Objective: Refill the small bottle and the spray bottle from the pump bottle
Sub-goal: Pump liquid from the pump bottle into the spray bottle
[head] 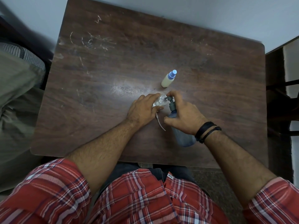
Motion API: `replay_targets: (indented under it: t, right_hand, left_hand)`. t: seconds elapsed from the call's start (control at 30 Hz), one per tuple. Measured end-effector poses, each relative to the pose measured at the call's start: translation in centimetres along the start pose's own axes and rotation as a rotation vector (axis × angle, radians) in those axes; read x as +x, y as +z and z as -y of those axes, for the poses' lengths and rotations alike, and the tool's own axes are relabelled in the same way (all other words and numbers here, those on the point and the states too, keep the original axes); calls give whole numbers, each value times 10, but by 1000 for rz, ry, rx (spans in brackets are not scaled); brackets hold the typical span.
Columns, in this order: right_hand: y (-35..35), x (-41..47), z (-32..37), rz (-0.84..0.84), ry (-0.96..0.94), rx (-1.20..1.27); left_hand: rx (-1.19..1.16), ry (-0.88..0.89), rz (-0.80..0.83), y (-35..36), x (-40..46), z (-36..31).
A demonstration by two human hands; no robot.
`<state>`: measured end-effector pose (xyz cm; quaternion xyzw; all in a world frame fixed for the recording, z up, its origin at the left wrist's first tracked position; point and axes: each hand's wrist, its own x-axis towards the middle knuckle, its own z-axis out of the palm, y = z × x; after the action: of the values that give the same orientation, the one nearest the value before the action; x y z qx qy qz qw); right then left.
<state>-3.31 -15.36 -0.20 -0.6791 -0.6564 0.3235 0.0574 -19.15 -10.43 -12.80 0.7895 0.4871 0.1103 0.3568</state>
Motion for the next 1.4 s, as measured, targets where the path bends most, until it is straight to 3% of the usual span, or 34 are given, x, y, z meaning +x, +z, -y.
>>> replay_targets:
  t: [1.4]
  right_hand:
    - [2,7,1,10,4,-18]
  left_hand:
    - [1,12,0,-2,-1,-1]
